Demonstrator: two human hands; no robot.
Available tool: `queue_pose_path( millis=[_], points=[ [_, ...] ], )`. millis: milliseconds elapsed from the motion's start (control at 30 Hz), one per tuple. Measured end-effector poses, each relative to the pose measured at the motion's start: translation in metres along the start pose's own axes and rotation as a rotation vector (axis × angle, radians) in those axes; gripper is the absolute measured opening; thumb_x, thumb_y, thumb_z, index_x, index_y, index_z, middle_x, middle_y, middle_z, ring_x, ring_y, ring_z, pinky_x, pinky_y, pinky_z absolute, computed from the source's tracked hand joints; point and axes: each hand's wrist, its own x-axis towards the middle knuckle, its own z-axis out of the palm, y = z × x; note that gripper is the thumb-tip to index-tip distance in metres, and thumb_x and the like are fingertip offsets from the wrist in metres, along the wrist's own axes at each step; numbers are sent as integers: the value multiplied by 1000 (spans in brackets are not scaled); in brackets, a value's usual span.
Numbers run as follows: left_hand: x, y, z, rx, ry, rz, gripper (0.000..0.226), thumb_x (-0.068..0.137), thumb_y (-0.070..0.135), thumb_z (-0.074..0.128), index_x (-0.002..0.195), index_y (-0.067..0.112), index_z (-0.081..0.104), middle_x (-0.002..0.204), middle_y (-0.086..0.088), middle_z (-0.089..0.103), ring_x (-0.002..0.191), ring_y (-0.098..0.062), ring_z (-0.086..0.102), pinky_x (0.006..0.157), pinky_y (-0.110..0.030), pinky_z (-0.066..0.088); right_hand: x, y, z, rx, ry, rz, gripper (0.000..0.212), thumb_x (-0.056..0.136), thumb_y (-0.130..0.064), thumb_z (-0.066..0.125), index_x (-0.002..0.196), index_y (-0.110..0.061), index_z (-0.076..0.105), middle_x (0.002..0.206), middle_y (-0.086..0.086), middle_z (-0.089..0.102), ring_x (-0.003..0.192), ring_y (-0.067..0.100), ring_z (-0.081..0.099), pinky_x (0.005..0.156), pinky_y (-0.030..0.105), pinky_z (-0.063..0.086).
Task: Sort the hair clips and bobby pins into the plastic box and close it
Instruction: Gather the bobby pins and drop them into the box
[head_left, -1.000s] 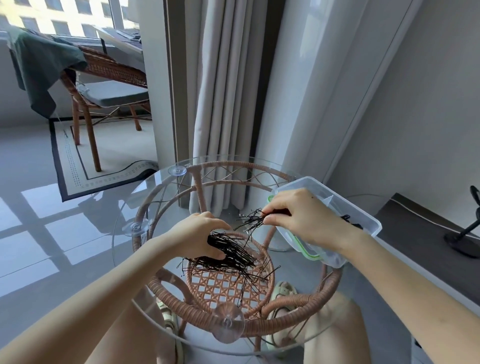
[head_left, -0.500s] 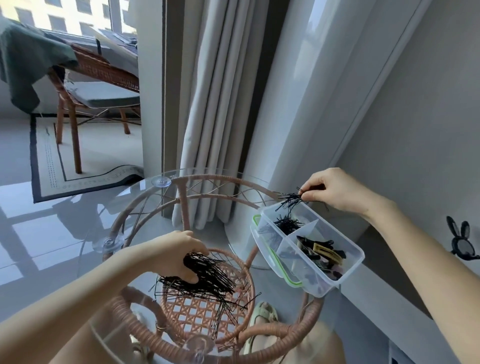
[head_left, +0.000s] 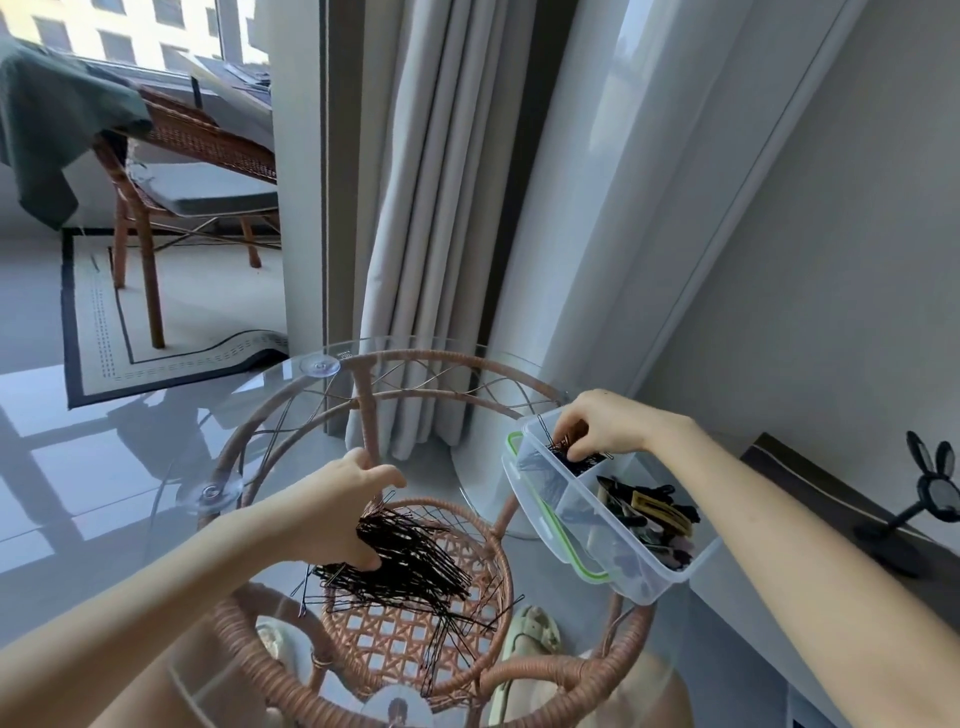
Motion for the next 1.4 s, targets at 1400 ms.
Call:
queue_pose_path(
  millis=[1400],
  points=[
    [-27,-1,12,9,52,10,38,80,31,67,115,17,63,107,-5,64,95,-19,58,86,-34,49,-41,-132,134,228,375,-300,29,89,-23,58,113,-7,62,100,12,58,97,25,53,84,33,41]
  ],
)
